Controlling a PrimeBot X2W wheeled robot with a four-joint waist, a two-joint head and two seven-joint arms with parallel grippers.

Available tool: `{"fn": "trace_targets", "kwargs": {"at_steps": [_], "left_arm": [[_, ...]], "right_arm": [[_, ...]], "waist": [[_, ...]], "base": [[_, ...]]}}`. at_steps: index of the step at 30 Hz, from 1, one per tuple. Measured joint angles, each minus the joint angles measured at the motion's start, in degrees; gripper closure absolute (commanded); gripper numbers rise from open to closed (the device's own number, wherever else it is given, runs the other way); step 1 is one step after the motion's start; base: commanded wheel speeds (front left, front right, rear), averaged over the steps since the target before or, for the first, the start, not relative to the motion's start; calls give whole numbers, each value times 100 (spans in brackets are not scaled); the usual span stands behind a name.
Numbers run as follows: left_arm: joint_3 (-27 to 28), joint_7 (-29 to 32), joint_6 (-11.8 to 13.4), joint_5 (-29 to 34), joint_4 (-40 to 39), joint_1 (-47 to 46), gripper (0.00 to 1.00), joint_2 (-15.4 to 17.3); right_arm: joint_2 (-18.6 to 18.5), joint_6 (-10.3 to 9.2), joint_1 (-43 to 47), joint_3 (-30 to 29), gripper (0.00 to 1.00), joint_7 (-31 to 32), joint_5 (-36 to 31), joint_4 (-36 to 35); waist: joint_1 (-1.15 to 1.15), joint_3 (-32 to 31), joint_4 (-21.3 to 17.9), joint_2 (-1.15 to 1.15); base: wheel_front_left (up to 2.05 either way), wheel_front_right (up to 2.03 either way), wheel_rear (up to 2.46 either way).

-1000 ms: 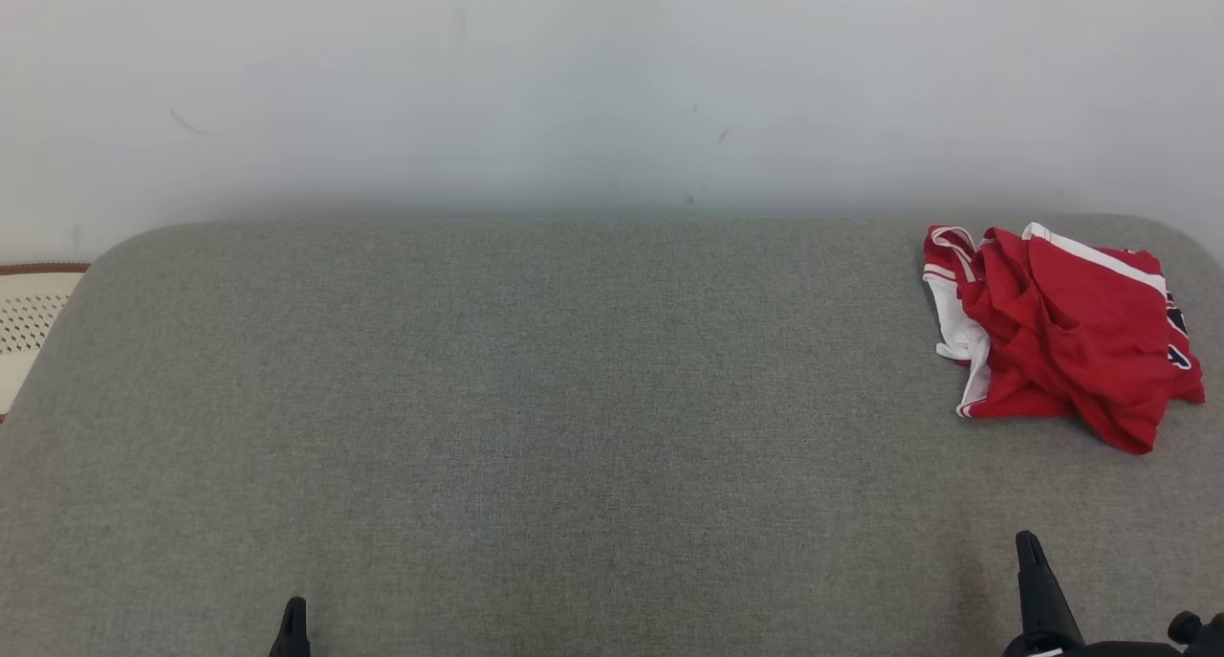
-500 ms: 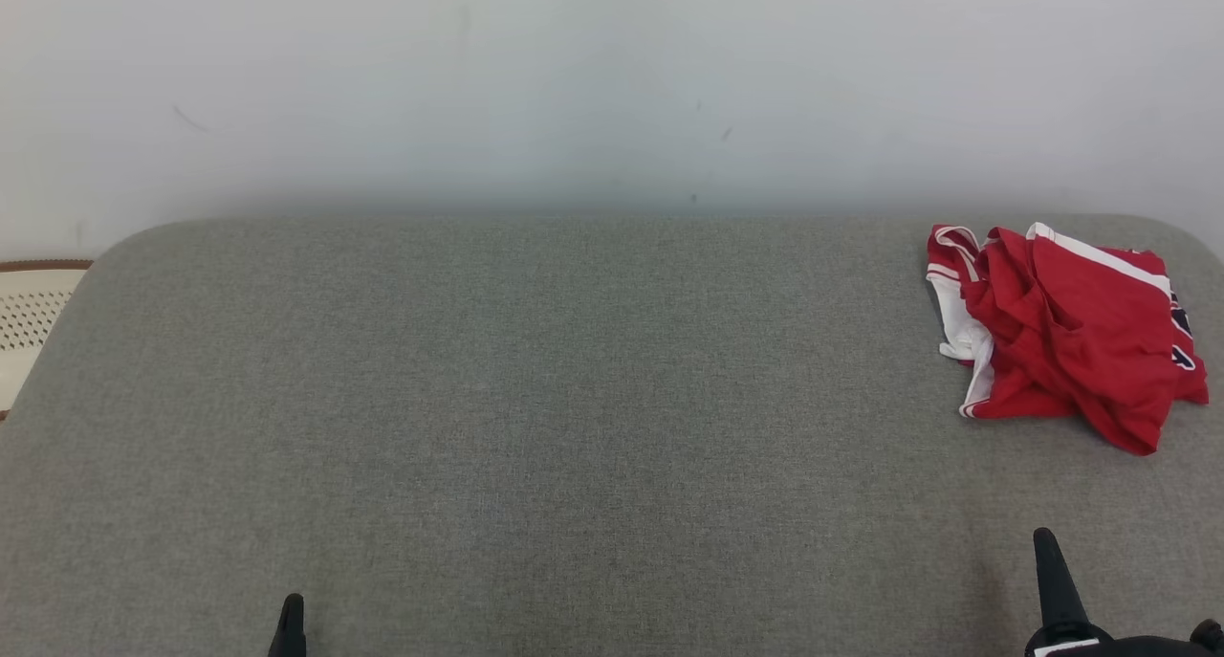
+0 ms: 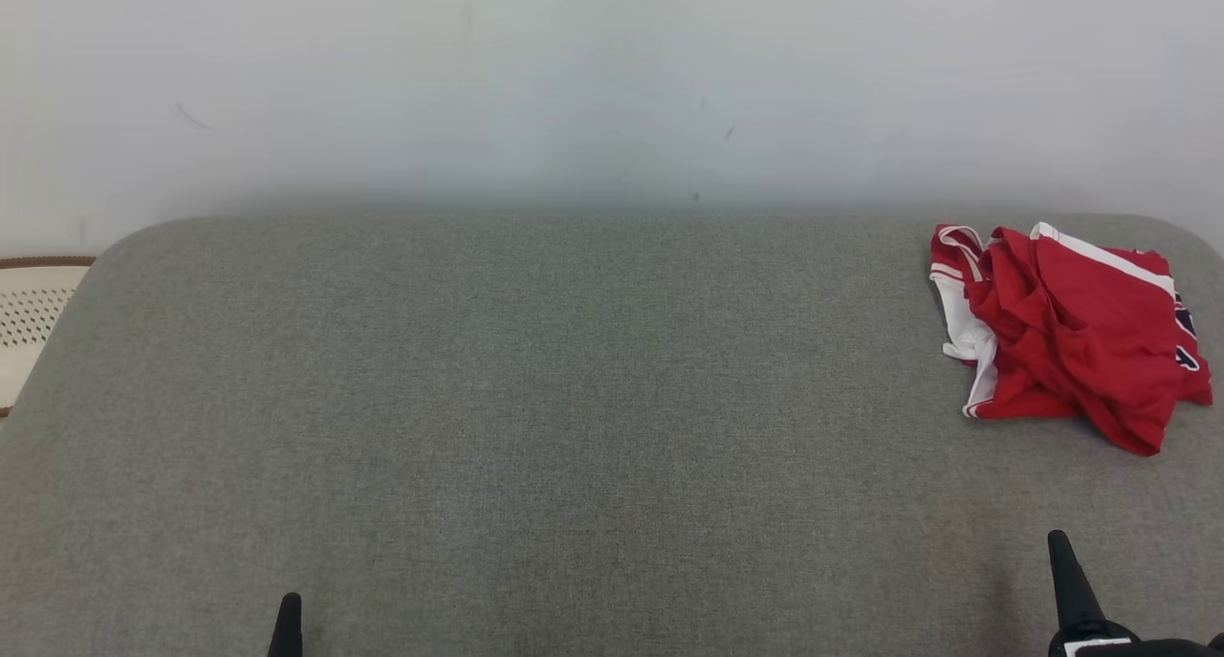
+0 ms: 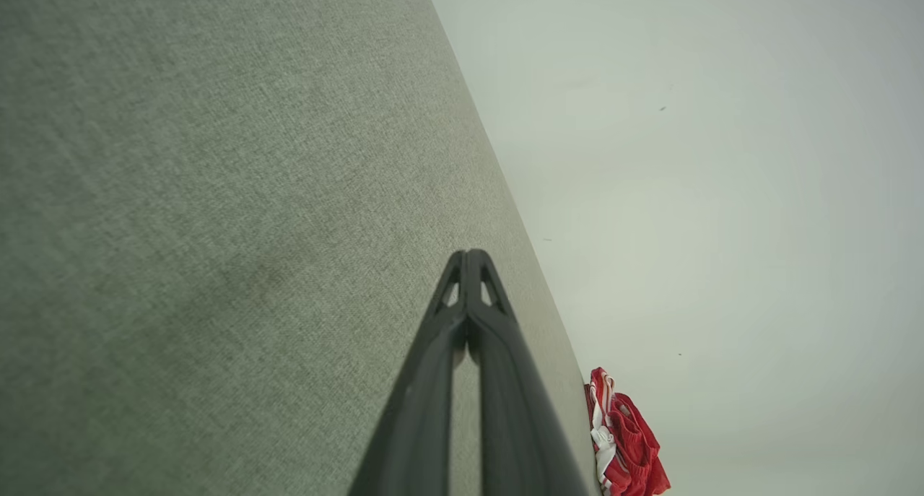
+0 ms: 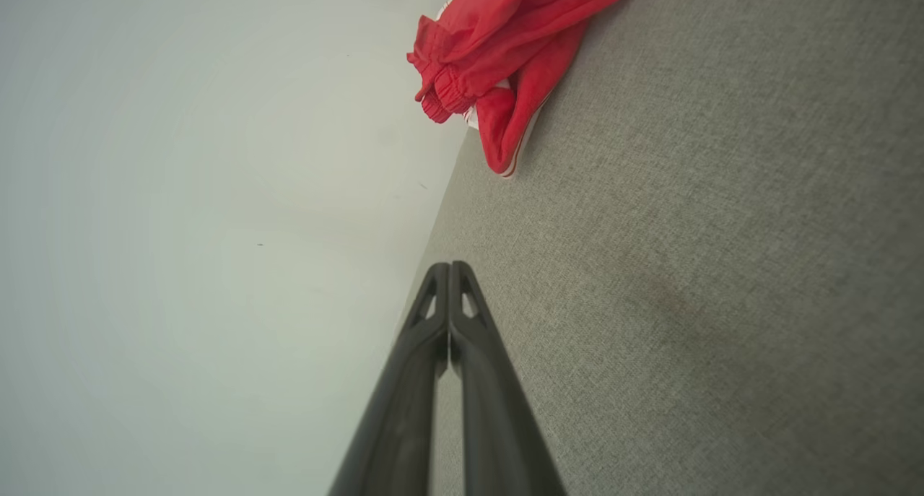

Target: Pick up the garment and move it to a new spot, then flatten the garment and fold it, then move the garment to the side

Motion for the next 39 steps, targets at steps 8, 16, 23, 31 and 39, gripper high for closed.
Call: {"fn": "trace_targets", "kwargs": {"at_steps": [8,16,23,31,39], "left_arm": [[33,100,-89,-439,62,-72,100,-12],[68,180,-147,-856,107,-94,100,-26],[100,253,-198,-1173,146,-117,100,-38],[146,336,-289,-1518,181,-187,100,-56],[180,405,-342,-1839,232,-197,100,-70]], "right_arm": [[-8,0,-78,-85,100,78,452,31],[-10,0,-89,-167,100,164,871,69],[-12,0,-98,-236,100,221,1218,101],[-13,0,-110,-314,100,280,1594,131],[-14,0,-141,-388,100,371,1944,155]], "waist": [[0,8,12,0],[0,15,24,0],[-1,22,35,0],[-1,29,47,0],[-1,37,59,0]], "base": [[0,0,0],[0,0,0],[0,0,0],[0,0,0],[0,0,0]]}}
